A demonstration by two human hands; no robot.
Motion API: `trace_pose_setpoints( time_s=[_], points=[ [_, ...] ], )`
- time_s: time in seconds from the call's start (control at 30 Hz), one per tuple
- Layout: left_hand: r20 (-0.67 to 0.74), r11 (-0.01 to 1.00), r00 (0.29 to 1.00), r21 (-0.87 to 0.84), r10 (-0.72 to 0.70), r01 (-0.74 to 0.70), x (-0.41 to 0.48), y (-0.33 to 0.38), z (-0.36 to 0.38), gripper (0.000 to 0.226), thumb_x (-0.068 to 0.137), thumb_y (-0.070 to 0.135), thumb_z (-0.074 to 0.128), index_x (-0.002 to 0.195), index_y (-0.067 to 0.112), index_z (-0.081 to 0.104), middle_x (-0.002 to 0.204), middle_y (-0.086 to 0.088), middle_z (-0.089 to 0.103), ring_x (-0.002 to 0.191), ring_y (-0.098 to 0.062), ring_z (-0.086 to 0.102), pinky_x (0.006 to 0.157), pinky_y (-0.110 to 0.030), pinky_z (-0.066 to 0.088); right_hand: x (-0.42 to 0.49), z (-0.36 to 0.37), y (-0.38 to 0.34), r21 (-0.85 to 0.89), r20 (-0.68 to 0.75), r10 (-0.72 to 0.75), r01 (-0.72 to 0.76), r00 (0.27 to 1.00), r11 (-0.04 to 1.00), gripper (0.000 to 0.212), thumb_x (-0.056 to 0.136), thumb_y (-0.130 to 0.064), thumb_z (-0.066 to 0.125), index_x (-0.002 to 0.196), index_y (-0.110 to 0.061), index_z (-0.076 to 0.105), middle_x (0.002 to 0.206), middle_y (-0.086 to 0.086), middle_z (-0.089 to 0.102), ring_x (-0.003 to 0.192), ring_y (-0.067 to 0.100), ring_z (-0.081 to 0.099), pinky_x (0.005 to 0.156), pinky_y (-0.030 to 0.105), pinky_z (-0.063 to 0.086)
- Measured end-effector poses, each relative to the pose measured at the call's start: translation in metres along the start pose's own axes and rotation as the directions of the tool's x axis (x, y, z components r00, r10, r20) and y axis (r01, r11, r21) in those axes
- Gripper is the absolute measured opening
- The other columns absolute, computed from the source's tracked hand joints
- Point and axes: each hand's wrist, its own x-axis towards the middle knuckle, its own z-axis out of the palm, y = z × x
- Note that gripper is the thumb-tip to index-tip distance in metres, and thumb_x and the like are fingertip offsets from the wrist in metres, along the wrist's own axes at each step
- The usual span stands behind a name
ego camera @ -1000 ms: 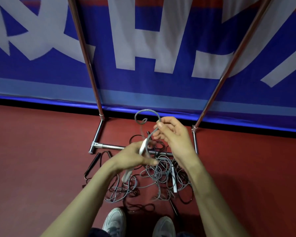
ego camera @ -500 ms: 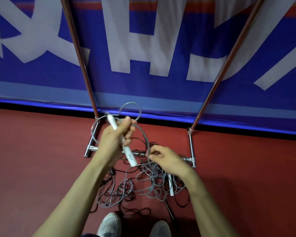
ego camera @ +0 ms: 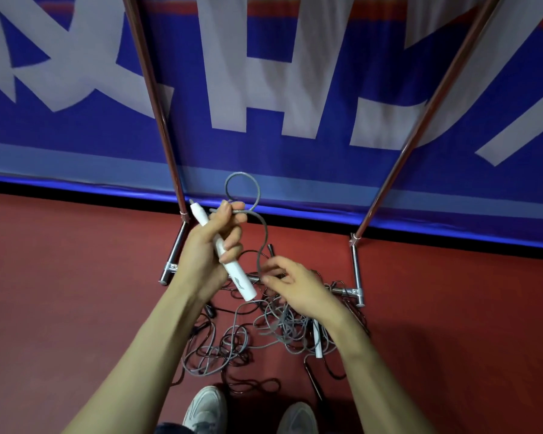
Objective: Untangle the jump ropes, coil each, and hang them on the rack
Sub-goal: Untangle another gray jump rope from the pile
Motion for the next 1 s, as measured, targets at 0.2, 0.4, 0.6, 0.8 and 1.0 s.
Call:
trace_pose_setpoints(
  time_s=[0.2,0.4,0.6,0.8,1.0],
  points=[
    [-0.099,0.992,0.995,-0.127,-0.009,-0.003,0.006,0.005,-0.013,0.028,0.095,0.022,0.048,0.080,0.013,0.070,0.066,0.004,0.061,0.038,-0.002,0.030,0.032,-0.009,0.021,-0.005,0.001,0.001,-0.086,0.000,0.043,-0.043,0.999,0.995,0.012,0.095,-0.021,0.059,0.104,-0.016,0.065,0.076,-0.008,0.060,0.063,0.005,0.052,0.060,0.024,0.040],
    [-0.248,0.746,0.968,0.638,-0.038,0.193,0.011,-0.013,-0.036,0.024,0.091,0.009,0.064,0.114,0.005,0.060,0.086,-0.003,0.065,0.054,-0.006,0.044,0.049,-0.014,0.038,-0.010,-0.010,-0.022,0.095,-0.285,-0.138,0.172,0.949,0.981,0.017,0.097,-0.017,0.054,0.092,-0.027,0.067,0.077,-0.012,0.063,0.065,-0.003,0.052,0.064,0.016,0.043],
    [0.031,0.366,0.978,0.930,-0.206,0.048,0.004,-0.032,-0.031,0.017,0.082,0.016,0.076,0.095,0.009,0.068,0.074,-0.007,0.064,0.068,-0.018,0.059,0.076,-0.038,0.051,-0.015,-0.012,-0.045,0.378,-0.430,-0.211,0.387,0.878,0.841,0.025,0.096,-0.006,0.053,0.087,-0.024,0.069,0.072,-0.007,0.062,0.060,0.005,0.052,0.058,0.017,0.044],
    [0.136,0.550,0.975,0.835,-0.177,-0.017,-0.004,-0.041,-0.009,0.016,0.084,0.021,0.074,0.073,0.013,0.064,0.048,0.012,0.048,0.046,-0.003,0.038,0.049,-0.018,0.033,-0.019,-0.021,-0.054,0.703,-0.432,-0.152,0.438,0.889,0.561,0.021,0.096,-0.001,0.047,0.101,-0.009,0.065,0.086,0.003,0.065,0.061,0.005,0.054,0.059,0.017,0.046],
    [0.068,0.814,0.997,0.580,-0.027,-0.018,-0.001,-0.032,-0.005,0.028,0.077,0.029,0.069,0.079,0.002,0.064,0.050,0.005,0.047,0.045,-0.007,0.033,0.043,-0.016,0.026,-0.009,-0.021,-0.013,0.230,-0.192,-0.005,0.050,0.981,0.972,0.025,0.099,-0.009,0.049,0.112,-0.029,0.057,0.120,0.000,0.063,0.106,0.010,0.060,0.096,0.029,0.048]
  ],
)
